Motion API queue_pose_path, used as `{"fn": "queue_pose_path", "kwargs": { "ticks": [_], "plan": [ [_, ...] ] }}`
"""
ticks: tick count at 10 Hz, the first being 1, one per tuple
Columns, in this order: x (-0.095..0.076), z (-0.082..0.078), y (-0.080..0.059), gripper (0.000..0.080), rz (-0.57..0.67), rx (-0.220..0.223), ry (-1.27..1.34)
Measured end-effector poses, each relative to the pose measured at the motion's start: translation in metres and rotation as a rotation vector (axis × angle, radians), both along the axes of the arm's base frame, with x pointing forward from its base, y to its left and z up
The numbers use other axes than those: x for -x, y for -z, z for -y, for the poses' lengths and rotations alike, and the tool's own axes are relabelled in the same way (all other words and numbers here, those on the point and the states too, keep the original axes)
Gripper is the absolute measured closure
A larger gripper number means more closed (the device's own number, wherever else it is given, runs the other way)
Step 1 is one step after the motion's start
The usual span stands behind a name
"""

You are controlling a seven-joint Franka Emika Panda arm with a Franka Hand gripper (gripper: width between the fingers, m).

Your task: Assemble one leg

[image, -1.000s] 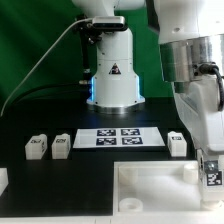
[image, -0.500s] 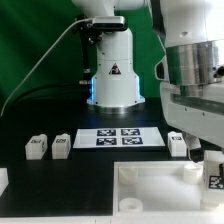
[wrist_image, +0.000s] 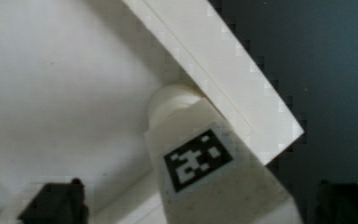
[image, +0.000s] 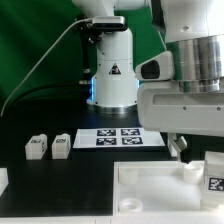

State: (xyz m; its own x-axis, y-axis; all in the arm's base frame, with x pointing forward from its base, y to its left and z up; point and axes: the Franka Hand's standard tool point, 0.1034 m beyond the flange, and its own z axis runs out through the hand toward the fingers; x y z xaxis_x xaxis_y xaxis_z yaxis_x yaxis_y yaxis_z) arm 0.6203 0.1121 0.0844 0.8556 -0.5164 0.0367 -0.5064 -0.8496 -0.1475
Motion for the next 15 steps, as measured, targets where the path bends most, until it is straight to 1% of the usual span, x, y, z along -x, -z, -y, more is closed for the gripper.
{"fn": "queue_pose_path", "kwargs": {
  "ticks": [1,2,3,4,6,8,9,11,12,13,14,15],
  "plan": [
    [0.001,-0.001,0.006,0.015,-0.065,0.056,-0.295],
    [-0.006,0.002,0.009,0.015,-0.079,0.077,-0.436],
    [-0.007,0.001,0.009,0.0236,-0.073,0.073,-0.36],
    [-0.007,0.002,0.01,0.0236,-0.076,0.071,-0.346],
    [-0.006,0.0,0.01,0.051,-0.095,0.058,-0.123],
    [-0.006,0.0,0.01,0.0509,-0.109,0.049,0.032],
    [-0.006,0.0,0.01,0.0509,-0.12,0.042,0.164],
    [-0.002,-0.007,0.009,0.0509,-0.19,0.037,0.575],
    [-0.001,-0.01,0.01,0.0509,-0.2,0.03,0.813],
    [-0.001,-0.011,0.012,0.0509,-0.192,0.005,1.046],
    [-0.001,-0.01,0.013,0.0509,-0.189,-0.009,1.109],
    [-0.001,-0.011,0.013,0.0478,-0.189,-0.009,1.102]
  ]
}}
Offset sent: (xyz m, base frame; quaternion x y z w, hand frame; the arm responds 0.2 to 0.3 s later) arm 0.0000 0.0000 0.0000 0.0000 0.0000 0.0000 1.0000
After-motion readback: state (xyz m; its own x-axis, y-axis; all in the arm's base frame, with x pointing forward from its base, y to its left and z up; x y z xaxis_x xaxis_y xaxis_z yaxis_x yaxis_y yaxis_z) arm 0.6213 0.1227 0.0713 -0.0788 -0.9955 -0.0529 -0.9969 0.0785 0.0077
